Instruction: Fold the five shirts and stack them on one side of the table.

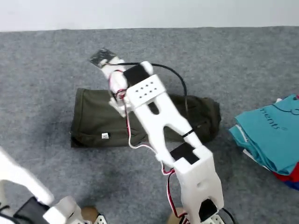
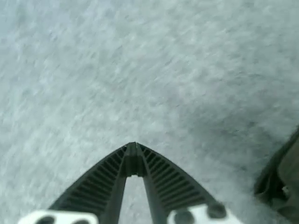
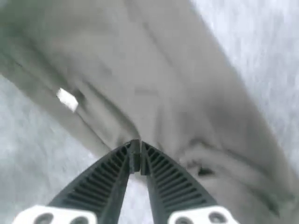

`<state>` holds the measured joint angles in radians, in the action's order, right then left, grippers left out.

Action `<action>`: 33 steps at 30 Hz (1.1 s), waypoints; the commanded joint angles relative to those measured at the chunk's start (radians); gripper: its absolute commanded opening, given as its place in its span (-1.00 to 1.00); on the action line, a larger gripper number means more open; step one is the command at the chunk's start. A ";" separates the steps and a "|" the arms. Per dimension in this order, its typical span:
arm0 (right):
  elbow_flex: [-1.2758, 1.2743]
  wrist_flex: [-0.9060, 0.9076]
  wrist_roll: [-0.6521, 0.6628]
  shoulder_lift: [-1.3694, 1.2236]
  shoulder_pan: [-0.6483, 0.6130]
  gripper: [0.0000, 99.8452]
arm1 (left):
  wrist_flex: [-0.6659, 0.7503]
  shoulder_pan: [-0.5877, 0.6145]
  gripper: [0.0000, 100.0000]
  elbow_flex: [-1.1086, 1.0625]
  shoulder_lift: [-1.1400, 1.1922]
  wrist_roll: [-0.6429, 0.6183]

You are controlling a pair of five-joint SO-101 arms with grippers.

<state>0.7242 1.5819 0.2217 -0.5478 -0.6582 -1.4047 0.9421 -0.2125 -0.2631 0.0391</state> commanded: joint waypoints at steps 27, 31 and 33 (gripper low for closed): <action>0.270 -0.450 -0.634 -0.367 -0.231 -0.22 | 0.169 0.112 -1.00 -0.510 -0.480 0.098; 0.270 -0.460 -0.664 -0.394 -0.278 -0.22 | 0.193 0.118 -1.00 -0.562 -0.520 0.141; 0.270 -0.461 -0.664 -0.418 -0.286 -0.22 | 0.193 0.118 -1.00 -0.576 -0.543 0.158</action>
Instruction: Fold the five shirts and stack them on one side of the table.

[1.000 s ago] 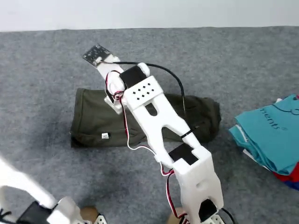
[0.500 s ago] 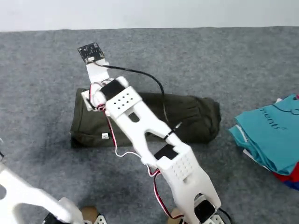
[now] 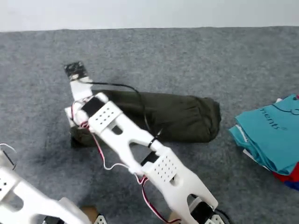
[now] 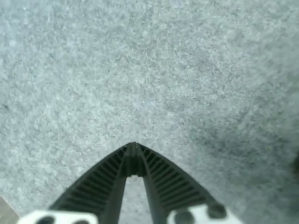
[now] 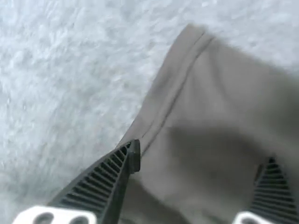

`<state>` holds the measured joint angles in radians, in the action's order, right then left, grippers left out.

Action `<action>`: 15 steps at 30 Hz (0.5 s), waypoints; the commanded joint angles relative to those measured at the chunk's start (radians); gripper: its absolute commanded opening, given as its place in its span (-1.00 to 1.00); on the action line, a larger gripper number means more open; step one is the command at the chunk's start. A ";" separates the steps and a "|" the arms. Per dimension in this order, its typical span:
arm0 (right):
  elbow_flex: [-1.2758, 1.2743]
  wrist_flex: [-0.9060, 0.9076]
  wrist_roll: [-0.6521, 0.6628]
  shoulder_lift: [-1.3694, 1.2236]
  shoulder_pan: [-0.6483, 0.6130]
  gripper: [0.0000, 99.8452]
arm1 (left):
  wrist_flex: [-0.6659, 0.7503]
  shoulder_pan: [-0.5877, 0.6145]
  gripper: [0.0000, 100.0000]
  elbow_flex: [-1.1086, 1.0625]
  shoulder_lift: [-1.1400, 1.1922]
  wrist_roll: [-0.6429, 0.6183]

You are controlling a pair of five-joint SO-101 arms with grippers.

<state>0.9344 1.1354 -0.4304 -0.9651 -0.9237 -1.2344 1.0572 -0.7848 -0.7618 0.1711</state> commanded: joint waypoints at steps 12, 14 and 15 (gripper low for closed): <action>0.060 -0.010 -0.028 -0.128 -0.022 -0.25 | 0.023 0.003 -1.00 -0.070 -0.115 0.031; 0.060 -0.008 -0.028 -0.128 -0.022 -0.36 | 0.023 0.003 -1.00 -0.067 -0.115 0.031; 0.060 -0.008 -0.028 -0.128 -0.022 -0.45 | 0.023 0.003 -1.00 -0.067 -0.115 0.031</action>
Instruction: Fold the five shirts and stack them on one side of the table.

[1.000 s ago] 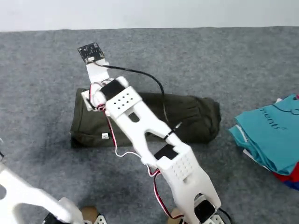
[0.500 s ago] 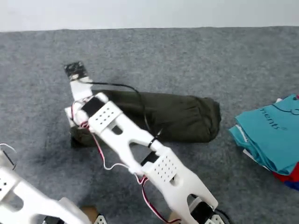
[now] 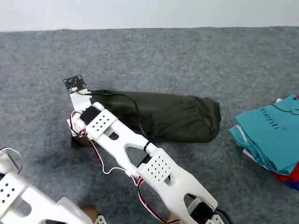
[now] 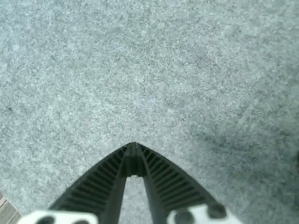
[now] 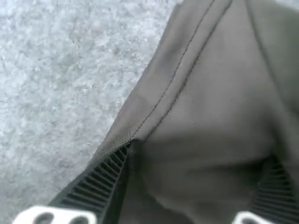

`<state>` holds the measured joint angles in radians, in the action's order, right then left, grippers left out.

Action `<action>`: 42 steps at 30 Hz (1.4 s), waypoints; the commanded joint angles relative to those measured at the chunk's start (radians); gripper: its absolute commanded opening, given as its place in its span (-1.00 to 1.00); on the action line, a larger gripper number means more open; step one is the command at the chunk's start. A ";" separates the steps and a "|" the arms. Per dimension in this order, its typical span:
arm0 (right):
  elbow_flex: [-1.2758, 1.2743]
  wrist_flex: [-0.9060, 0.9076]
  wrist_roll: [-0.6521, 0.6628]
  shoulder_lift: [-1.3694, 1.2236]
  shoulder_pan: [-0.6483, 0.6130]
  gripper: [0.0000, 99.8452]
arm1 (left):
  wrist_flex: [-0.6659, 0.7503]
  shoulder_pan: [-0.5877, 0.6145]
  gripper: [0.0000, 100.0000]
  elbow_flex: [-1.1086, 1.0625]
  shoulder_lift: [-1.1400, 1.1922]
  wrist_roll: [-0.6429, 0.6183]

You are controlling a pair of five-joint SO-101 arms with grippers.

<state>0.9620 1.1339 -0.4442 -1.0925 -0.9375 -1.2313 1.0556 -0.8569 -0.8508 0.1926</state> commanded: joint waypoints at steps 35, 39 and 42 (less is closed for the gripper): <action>0.032 0.341 0.055 0.317 0.022 0.05 | 0.021 -0.259 -0.99 0.002 -0.017 0.002; 0.032 0.398 0.095 0.407 0.076 -0.02 | 0.068 -0.390 -0.99 0.002 -0.015 0.002; 0.032 0.455 0.129 0.473 0.137 -0.09 | 0.120 -0.466 -0.89 0.005 0.012 0.000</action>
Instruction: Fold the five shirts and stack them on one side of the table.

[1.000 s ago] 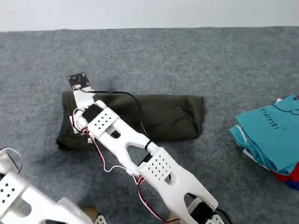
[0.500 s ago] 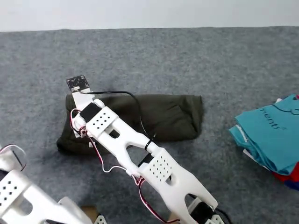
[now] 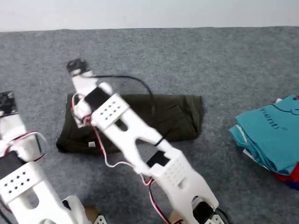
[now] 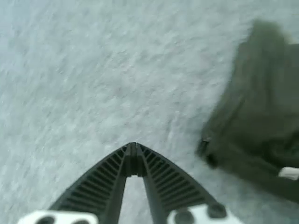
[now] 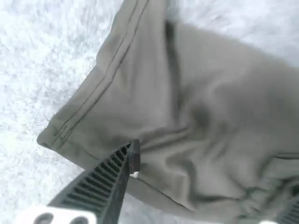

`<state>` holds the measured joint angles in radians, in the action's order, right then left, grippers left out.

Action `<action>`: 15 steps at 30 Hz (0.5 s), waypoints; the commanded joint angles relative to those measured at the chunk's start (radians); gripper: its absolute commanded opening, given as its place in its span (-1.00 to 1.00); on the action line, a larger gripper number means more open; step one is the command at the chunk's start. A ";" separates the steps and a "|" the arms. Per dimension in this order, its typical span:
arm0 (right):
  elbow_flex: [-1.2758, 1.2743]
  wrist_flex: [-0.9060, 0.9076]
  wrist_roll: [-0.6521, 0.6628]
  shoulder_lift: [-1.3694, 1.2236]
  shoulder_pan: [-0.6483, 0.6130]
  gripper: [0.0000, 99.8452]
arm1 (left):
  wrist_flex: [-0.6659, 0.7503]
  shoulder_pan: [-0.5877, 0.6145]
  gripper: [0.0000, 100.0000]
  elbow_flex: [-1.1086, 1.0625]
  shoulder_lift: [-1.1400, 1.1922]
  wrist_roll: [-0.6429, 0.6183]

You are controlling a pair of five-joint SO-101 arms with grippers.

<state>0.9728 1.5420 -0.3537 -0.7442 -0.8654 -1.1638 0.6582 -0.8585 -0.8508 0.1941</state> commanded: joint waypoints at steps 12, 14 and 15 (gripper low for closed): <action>-0.098 0.249 0.394 0.335 0.446 -0.41 | -0.144 -0.140 -0.83 0.479 0.652 0.005; -0.149 0.249 0.463 0.375 0.506 -0.43 | -0.210 -0.153 -0.80 0.581 0.767 0.025; -0.176 0.249 0.500 0.395 0.535 -0.43 | -0.247 -0.166 -0.77 0.628 0.824 0.035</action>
<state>0.8347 1.7522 0.0499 -0.4603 -0.4097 -1.3172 0.5186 -0.3874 -0.1649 0.1956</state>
